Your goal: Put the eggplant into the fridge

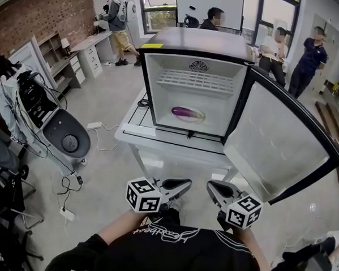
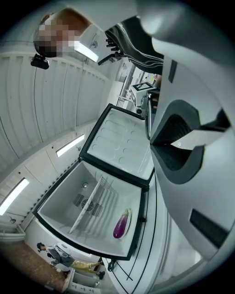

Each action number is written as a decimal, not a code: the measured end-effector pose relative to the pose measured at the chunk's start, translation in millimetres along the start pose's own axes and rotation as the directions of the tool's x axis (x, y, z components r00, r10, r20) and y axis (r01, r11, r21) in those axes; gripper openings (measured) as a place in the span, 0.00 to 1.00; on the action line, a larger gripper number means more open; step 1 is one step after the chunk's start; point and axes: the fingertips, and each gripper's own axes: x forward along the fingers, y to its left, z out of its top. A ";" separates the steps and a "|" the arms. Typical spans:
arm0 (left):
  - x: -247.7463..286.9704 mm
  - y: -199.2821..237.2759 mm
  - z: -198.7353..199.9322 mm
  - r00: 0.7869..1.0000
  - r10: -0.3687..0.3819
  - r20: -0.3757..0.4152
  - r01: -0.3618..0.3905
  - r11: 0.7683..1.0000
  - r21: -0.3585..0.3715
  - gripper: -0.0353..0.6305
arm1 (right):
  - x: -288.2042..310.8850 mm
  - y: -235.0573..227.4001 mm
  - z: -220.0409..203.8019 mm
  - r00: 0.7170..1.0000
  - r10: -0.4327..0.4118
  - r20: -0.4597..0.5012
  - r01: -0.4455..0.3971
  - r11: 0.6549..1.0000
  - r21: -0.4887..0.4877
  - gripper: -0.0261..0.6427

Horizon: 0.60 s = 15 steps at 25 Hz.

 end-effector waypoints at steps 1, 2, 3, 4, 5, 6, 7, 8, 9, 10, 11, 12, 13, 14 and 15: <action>-1.3 -1.6 -2.9 1.000 0.004 -0.001 -0.004 1.000 0.000 0.07 | -1.0 2.3 -2.4 1.000 0.003 -0.003 -0.003 1.000 -0.004 0.05; -2.2 -3.5 -5.5 1.000 0.007 -0.003 -0.007 1.000 0.005 0.07 | -1.7 4.6 -4.8 1.000 0.007 -0.004 -0.007 1.000 -0.006 0.05; -3.0 -5.3 -8.1 1.000 0.010 -0.005 -0.010 1.000 0.012 0.07 | -2.3 6.8 -7.0 1.000 0.011 -0.005 -0.012 1.000 -0.007 0.05; -3.5 -6.6 -10.3 1.000 0.013 -0.005 -0.013 1.000 0.018 0.07 | -2.8 8.3 -8.9 1.000 0.015 -0.004 -0.015 1.000 -0.007 0.05; -3.8 -7.3 -11.9 1.000 0.016 -0.004 -0.016 1.000 0.022 0.07 | -3.2 8.8 -10.4 1.000 0.016 -0.002 -0.016 1.000 -0.006 0.05; -3.9 -7.5 -12.6 1.000 0.019 -0.002 -0.019 1.000 0.022 0.07 | -3.5 8.6 -11.3 1.000 0.017 0.000 -0.017 1.000 -0.002 0.05; -3.9 -7.9 -12.5 1.000 0.021 0.001 -0.021 1.000 0.022 0.07 | -3.6 8.2 -11.9 1.000 0.018 0.003 -0.018 1.000 0.003 0.05; -4.2 -9.0 -12.1 1.000 0.022 0.003 -0.022 0.999 0.024 0.07 | -3.7 8.2 -12.4 1.000 0.020 0.003 -0.020 1.000 0.008 0.05; -4.7 -11.0 -11.6 1.000 0.022 0.005 -0.022 0.999 0.028 0.07 | -4.0 8.8 -13.0 1.000 0.020 0.003 -0.020 1.000 0.009 0.05; -5.5 -13.3 -10.9 1.000 0.019 0.008 -0.019 0.999 0.033 0.07 | -4.4 10.0 -13.4 1.000 0.019 0.001 -0.019 1.000 0.006 0.05; -6.5 -15.7 -10.1 1.000 0.013 0.013 -0.014 0.999 0.036 0.07 | -4.5 11.3 -13.8 1.000 0.016 0.000 -0.016 1.000 -0.001 0.05; -7.6 -17.8 -9.2 1.000 0.005 0.019 -0.006 0.999 0.034 0.06 | -4.3 12.7 -14.2 1.000 0.013 -0.001 -0.013 1.000 -0.008 0.05; -8.7 -19.3 -8.6 1.000 -0.003 0.026 0.003 1.000 0.027 0.07 | -3.9 14.2 -14.7 1.000 0.012 -0.002 -0.012 1.000 -0.013 0.05; -9.9 -20.1 -8.1 0.999 -0.010 0.034 0.009 1.000 0.018 0.07 | -3.2 15.8 -15.1 1.000 0.013 -0.003 -0.013 1.000 -0.016 0.05; -11.0 -20.1 -7.5 0.999 -0.012 0.040 0.012 1.000 0.013 0.07 | -2.4 17.6 -15.2 1.000 0.015 -0.004 -0.015 1.000 -0.018 0.05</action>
